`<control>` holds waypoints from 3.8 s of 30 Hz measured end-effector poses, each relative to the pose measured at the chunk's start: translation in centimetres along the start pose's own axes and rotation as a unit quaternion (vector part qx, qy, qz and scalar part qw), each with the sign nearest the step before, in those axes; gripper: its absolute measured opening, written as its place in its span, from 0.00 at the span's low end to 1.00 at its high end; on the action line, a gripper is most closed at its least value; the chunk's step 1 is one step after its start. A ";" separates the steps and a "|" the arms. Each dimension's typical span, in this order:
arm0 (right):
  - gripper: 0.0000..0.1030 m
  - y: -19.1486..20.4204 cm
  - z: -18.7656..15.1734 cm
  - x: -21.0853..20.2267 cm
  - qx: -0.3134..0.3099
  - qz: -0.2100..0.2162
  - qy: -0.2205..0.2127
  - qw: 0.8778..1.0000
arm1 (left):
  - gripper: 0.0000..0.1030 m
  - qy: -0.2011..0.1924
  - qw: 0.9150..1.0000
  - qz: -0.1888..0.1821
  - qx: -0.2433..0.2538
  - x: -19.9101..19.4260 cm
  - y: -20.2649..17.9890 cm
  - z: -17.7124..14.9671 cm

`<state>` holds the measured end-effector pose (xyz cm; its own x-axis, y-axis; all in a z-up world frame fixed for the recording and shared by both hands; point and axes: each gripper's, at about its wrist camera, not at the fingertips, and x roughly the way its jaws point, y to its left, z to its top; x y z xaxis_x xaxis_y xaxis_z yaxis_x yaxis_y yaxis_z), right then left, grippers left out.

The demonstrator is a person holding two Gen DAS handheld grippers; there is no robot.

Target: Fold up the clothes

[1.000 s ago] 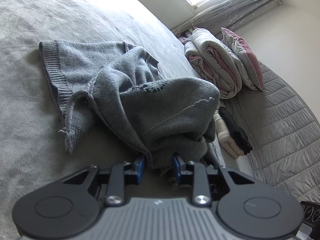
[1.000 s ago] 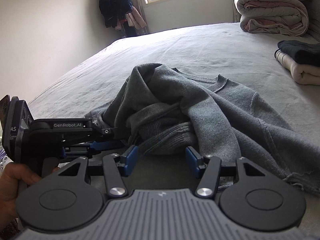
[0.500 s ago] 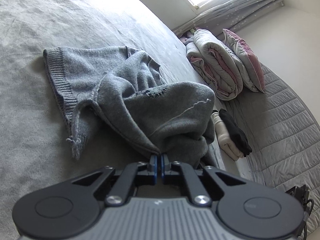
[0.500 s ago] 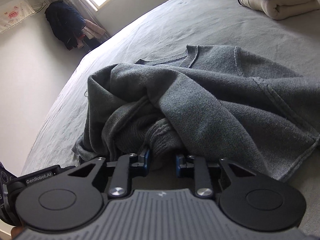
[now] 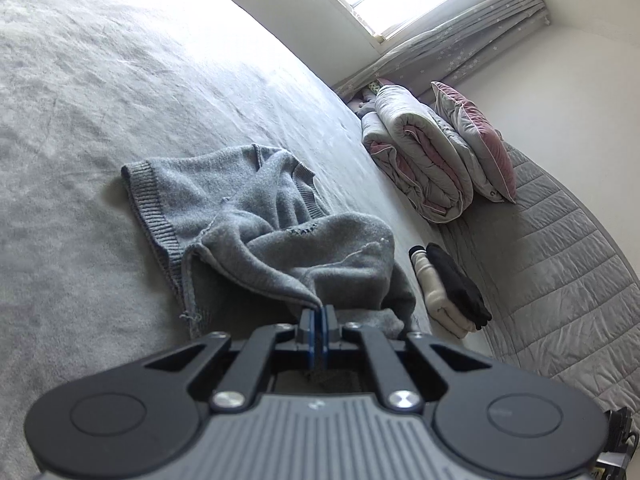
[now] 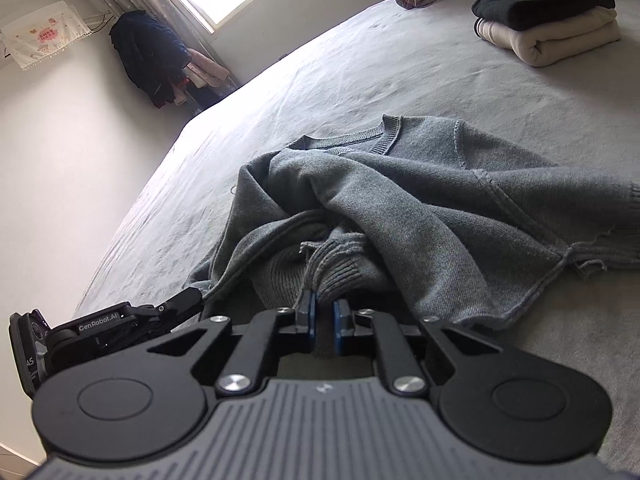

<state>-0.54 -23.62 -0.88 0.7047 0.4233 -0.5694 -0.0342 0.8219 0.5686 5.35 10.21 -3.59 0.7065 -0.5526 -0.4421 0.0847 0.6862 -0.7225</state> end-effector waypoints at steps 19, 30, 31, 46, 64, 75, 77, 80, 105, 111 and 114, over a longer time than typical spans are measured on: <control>0.11 -1.3 -3.0 -7.3 -0.012 -0.009 -0.020 1.000 | 0.02 -0.055 0.998 0.021 -0.021 -6.8 3.6 2.1; 0.11 -4.5 -3.1 -6.7 0.026 -0.070 -0.024 0.997 | 0.01 -0.061 0.998 0.027 -0.023 -7.8 4.2 2.6; 0.11 -4.8 -3.2 -6.5 0.030 -0.075 -0.022 0.996 | 0.01 -0.053 0.998 0.025 -0.019 -7.6 4.0 2.4; 0.13 -8.2 -5.3 -4.8 0.075 -0.058 -0.017 0.995 | 0.44 0.097 0.995 0.004 0.029 -1.7 -0.8 -2.8; 0.15 -7.9 -4.8 -4.0 0.031 -0.067 0.001 0.997 | 0.34 0.130 0.986 0.101 0.020 3.3 -5.2 -6.3; 0.11 -7.9 -4.5 -4.2 0.027 -0.063 0.004 0.998 | 0.02 0.071 0.986 0.144 0.044 -0.4 -5.4 -7.3; 0.11 -7.9 -4.6 -4.3 0.025 -0.066 0.000 0.997 | 0.02 0.063 0.987 0.140 0.037 -1.8 -5.1 -7.1; 0.11 -8.0 -4.7 -4.4 0.030 -0.067 -0.005 0.997 | 0.02 0.048 0.989 0.138 0.026 -4.3 -4.6 -7.0; 0.44 -5.3 -7.0 -8.4 0.036 -0.079 -0.099 0.991 | 0.27 -0.022 0.991 0.096 -0.090 -11.8 2.4 -9.3; 0.44 -4.8 -8.2 -6.0 -0.010 -0.163 -0.096 0.982 | 0.27 -0.016 0.991 0.088 -0.097 -10.1 2.9 -10.9; 0.30 -5.4 -8.7 -5.5 -0.022 -0.173 -0.096 0.980 | 0.25 -0.024 0.992 0.084 -0.088 -9.7 2.9 -11.2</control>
<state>-10.40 -27.11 -5.96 0.7998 0.0405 -0.5990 0.2025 0.9211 0.3326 -9.14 12.23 -7.34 0.7331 -0.4117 -0.5413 -0.1575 0.6715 -0.7241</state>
